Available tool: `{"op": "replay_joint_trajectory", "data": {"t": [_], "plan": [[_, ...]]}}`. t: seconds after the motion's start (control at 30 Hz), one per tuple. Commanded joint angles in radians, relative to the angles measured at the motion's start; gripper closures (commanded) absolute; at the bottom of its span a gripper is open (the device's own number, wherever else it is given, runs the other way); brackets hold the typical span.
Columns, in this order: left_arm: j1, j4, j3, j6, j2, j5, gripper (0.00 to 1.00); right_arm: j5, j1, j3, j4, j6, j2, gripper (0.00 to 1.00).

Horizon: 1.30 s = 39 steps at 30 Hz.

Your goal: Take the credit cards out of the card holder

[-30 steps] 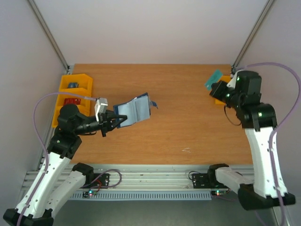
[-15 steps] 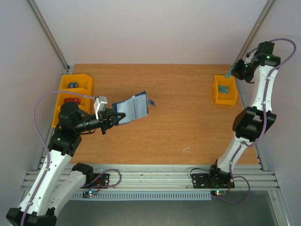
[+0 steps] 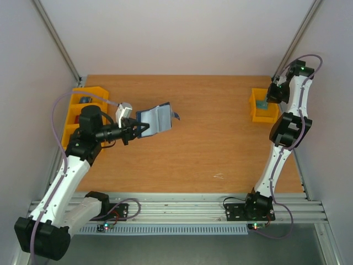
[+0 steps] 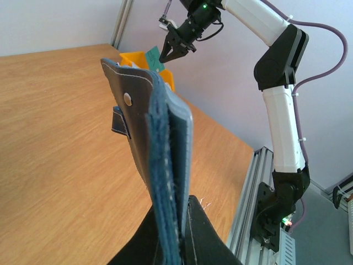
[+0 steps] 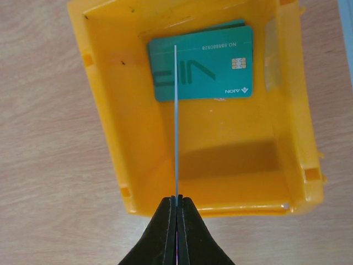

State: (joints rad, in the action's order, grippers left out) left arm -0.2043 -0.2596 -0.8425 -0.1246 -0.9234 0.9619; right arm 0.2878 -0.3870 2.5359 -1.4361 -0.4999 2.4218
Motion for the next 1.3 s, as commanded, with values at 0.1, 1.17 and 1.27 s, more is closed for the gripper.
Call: {"op": "replay_joint_trajectory", "data": {"t": [0.1,1.17,1.27], "plan": [[0.012,0.035,-0.050,0.039,-0.046,0.023,1.00,0.003,0.001,0.068,0.005,0.062,0.053,0.99],[0.037,0.053,-0.017,0.070,-0.030,0.011,1.00,-0.230,0.095,-0.740,0.895,1.263,-0.309,0.99],[0.040,0.052,-0.015,0.069,-0.025,0.010,1.00,-0.283,0.128,-0.749,0.888,1.316,-0.320,0.99]]}}
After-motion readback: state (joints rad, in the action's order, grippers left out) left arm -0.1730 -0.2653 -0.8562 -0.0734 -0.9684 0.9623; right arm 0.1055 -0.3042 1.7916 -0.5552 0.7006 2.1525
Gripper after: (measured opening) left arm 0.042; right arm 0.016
